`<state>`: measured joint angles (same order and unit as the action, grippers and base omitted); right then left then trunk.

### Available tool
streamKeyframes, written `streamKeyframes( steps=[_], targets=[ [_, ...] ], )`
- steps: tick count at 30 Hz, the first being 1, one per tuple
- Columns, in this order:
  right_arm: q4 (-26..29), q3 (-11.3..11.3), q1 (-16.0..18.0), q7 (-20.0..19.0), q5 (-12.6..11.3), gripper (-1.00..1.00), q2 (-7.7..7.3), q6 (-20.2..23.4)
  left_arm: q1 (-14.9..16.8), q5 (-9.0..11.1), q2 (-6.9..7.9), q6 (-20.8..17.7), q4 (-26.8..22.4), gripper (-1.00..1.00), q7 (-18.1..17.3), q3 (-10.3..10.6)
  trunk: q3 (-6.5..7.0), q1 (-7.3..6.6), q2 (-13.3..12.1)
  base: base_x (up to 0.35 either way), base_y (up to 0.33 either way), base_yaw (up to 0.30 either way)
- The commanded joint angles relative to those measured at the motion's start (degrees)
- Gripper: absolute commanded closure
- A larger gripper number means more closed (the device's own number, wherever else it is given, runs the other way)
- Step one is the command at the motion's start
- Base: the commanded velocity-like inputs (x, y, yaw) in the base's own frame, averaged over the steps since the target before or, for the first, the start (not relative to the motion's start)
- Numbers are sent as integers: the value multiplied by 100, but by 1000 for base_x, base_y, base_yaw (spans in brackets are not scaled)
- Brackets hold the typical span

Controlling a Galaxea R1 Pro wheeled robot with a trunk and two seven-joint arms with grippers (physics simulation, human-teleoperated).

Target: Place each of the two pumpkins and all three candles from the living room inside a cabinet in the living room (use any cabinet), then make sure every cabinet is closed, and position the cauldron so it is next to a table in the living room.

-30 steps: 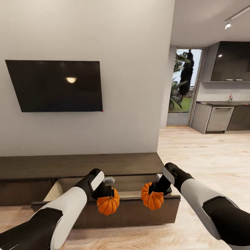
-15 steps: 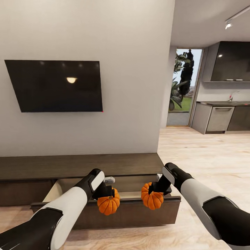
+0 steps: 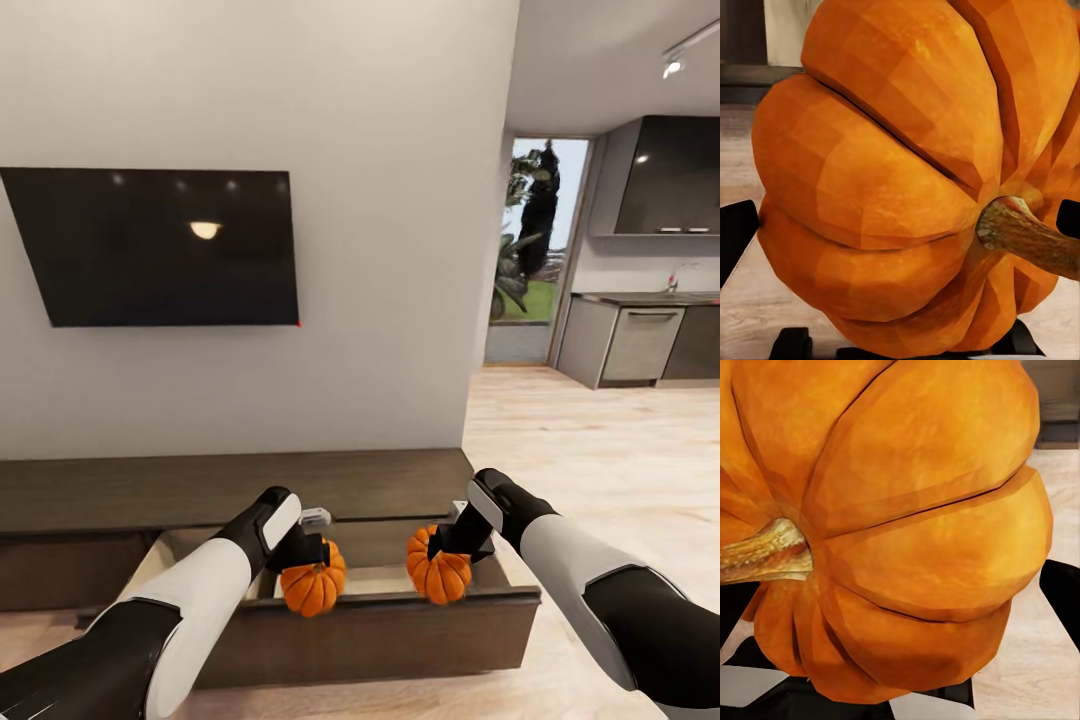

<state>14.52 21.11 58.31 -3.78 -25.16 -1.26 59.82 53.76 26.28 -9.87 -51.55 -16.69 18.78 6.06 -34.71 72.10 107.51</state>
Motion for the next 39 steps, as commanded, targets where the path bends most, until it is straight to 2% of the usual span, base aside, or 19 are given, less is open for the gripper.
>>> streamKeyframes(
  steps=[1, 14, 20, 28, 39],
  targets=[
    [7, 42, 5, -42, -7, 100, -5, 18, 3, 70, -1, 3, 12, 100, 27, 35, -6, 2, 3, 276, 116, 0],
    [6, 36, 5, -42, -7, 100, -7, 18, 3, 70, -13, 40, 52, 100, 22, 36, -6, 2, 3, 257, 74, 0],
    [5, 42, 5, -36, -7, 100, -5, 18, 3, 70, -13, 46, 63, 100, -121, 36, -6, 2, 3, 25, 1, 139],
    [7, 35, 5, -35, -7, 100, -5, 18, 3, 70, -13, 49, 100, 100, -146, 36, -6, 2, 3, 1, -5, 127],
    [7, 34, 5, -39, -7, 100, -12, 18, 3, 67, -13, 49, 105, 100, -147, 36, -6, 2, 3, 0, -212, 2]
  ],
)
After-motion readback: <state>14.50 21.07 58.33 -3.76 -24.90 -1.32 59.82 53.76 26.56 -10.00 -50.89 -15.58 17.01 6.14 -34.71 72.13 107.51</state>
